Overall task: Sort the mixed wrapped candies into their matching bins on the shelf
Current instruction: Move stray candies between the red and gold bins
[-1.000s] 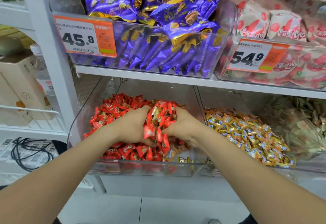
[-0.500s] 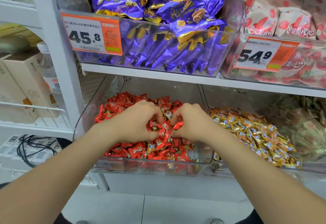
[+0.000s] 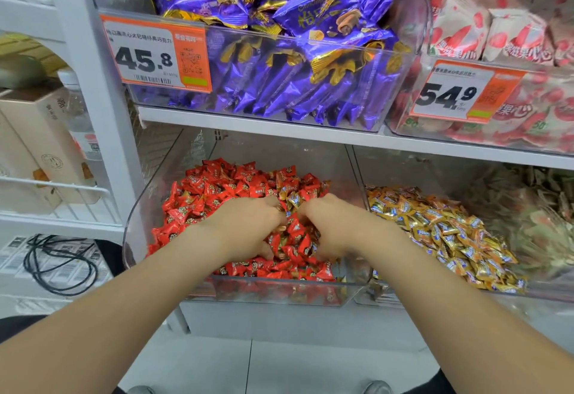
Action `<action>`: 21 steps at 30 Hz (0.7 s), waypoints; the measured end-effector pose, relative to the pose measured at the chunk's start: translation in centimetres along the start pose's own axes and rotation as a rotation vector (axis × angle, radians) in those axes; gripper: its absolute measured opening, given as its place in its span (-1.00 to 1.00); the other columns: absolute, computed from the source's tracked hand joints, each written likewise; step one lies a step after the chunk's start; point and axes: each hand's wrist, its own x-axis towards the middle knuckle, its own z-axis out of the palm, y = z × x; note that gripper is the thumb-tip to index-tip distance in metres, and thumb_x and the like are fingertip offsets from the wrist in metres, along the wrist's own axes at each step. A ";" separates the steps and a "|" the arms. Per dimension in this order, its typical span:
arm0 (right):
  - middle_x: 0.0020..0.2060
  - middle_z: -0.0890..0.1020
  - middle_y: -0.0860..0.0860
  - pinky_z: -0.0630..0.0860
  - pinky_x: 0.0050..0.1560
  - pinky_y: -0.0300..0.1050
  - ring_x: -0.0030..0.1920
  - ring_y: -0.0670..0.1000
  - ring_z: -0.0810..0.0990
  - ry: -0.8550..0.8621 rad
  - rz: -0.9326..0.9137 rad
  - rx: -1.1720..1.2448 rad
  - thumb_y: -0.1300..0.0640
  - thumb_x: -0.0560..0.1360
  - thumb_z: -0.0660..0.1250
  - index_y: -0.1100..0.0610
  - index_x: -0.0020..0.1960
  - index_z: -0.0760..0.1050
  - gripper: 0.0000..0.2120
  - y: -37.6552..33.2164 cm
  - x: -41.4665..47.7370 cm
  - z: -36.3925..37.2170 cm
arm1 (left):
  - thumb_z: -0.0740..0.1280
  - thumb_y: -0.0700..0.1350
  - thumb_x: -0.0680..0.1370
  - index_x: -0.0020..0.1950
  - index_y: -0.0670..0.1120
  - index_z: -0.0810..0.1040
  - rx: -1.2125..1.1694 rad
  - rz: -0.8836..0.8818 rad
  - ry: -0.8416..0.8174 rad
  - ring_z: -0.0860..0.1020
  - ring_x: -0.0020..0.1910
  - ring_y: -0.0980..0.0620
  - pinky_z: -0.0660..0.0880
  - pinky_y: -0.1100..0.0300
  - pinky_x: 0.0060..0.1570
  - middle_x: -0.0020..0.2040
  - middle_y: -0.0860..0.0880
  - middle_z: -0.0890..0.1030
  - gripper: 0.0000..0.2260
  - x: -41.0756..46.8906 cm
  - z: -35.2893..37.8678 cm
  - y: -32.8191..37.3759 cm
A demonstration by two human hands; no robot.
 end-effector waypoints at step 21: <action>-0.04 0.74 0.22 0.72 -0.06 -0.06 -0.07 0.11 0.79 0.009 -0.015 0.993 0.38 0.64 0.23 0.23 0.22 0.63 -0.73 0.6 0.3 -1.1 | 0.24 0.00 0.72 0.07 0.09 0.55 -0.762 -0.145 0.255 0.64 -0.13 0.09 0.57 -0.11 0.03 -0.13 0.11 0.68 -0.89 -1.9 -1.7 -3.0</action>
